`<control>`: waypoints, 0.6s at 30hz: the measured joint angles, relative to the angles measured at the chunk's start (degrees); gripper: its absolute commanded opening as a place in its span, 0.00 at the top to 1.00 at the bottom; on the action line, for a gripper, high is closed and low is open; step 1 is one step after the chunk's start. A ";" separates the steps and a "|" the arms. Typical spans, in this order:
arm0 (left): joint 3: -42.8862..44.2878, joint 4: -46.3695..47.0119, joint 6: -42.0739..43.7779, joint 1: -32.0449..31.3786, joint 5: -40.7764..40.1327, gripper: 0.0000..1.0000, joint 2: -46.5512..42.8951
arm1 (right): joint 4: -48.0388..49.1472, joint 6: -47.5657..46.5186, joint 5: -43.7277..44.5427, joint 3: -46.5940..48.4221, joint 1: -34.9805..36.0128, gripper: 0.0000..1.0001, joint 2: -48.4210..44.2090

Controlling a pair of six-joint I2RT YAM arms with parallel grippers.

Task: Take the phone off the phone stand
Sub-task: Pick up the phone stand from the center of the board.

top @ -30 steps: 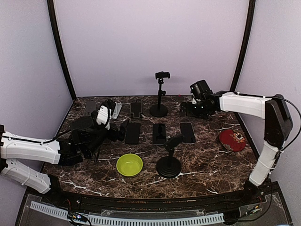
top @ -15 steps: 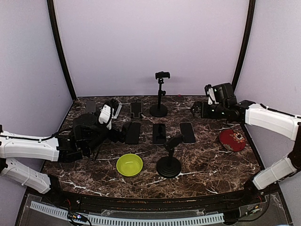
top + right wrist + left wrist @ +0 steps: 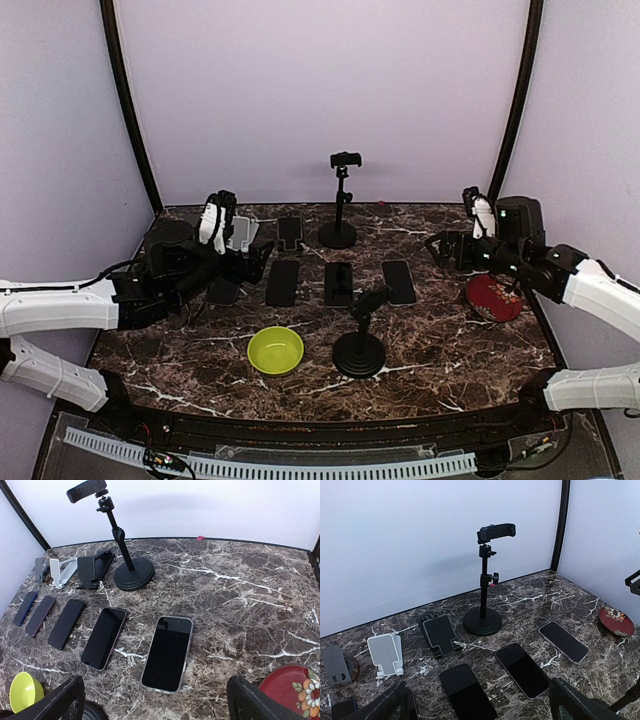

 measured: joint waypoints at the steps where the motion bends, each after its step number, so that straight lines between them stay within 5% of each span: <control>1: 0.31 -0.22 -0.28 0.44 0.55 0.01 0.00 | 0.00 -0.09 -0.39 -0.85 0.00 0.01 -1.14; 7: 1.99 -0.83 -2.21 2.60 3.63 0.01 0.02 | 1.36 -0.17 -1.92 -7.78 1.49 0.01 -8.11; 18: 2.47 -1.11 -3.67 3.43 5.64 0.01 0.85 | 9.27 0.22 2.99 -22.03 19.74 0.01 -17.16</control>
